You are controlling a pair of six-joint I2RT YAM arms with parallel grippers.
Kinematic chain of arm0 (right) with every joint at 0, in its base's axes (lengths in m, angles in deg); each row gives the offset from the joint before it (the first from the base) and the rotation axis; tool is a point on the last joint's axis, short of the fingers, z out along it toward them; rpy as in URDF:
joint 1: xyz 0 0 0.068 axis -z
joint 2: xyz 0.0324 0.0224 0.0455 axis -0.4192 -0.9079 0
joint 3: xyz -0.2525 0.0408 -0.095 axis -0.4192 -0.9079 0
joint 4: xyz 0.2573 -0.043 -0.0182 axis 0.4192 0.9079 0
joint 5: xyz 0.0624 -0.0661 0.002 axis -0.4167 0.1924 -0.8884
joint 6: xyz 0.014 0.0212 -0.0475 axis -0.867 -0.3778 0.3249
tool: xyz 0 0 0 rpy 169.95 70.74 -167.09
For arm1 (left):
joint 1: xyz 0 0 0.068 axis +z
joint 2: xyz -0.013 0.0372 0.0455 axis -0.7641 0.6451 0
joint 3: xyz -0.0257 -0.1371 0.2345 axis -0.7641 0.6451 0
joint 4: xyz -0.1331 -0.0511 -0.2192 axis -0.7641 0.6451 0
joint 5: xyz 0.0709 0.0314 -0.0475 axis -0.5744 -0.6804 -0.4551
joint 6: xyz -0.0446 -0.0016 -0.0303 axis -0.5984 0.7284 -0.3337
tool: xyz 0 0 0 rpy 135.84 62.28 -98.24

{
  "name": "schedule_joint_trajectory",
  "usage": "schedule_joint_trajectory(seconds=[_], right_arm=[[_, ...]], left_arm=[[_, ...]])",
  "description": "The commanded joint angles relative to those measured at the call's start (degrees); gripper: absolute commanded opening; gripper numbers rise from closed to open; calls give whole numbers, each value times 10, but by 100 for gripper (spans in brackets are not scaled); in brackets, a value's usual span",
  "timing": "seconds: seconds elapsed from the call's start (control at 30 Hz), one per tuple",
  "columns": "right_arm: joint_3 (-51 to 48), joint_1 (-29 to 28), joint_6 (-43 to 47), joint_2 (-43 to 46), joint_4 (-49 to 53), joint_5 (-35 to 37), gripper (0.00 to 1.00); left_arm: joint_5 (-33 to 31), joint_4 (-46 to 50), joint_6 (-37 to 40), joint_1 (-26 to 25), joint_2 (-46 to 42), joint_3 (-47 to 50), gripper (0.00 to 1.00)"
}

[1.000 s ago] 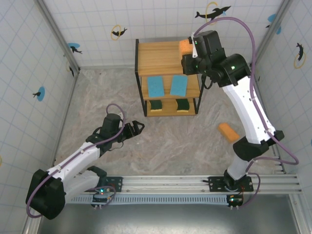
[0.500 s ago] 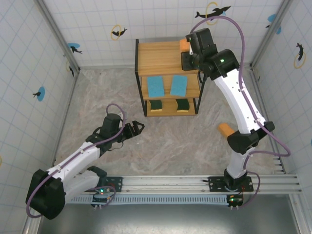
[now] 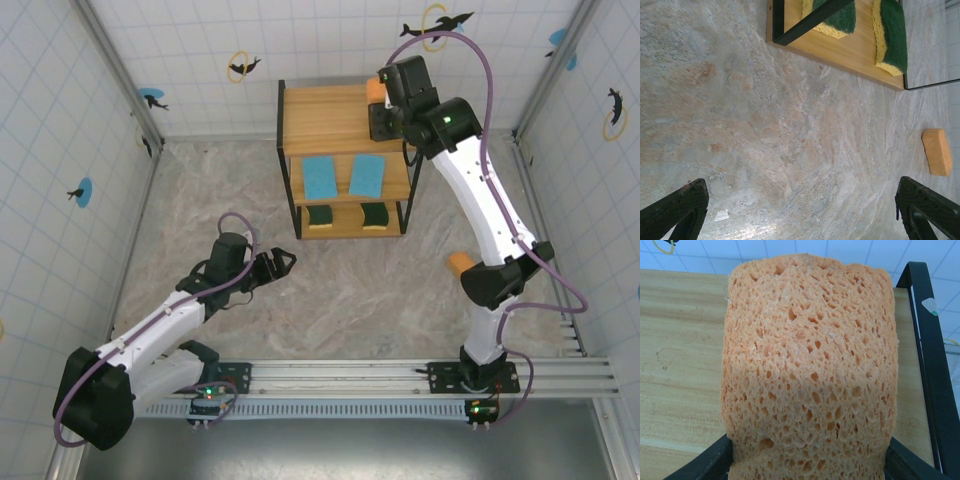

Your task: Place and organize the cleaning sponges onto the shelf

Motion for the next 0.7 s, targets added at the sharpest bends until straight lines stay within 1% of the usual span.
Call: schedule_joint_trajectory(seconds=[0.0, 0.37, 0.67], right_arm=[[25, 2, 0, -11, -7, 4, 51], [25, 2, -8, 2, -8, -5, 54], [24, 1, -19, -8, -6, -14, 62]], left_arm=[[0, 8, 9, -2, 7, -21, 98], [1, 8, 9, -2, 9, -23, 98], [0, 11, 9, -2, 4, -24, 98]])
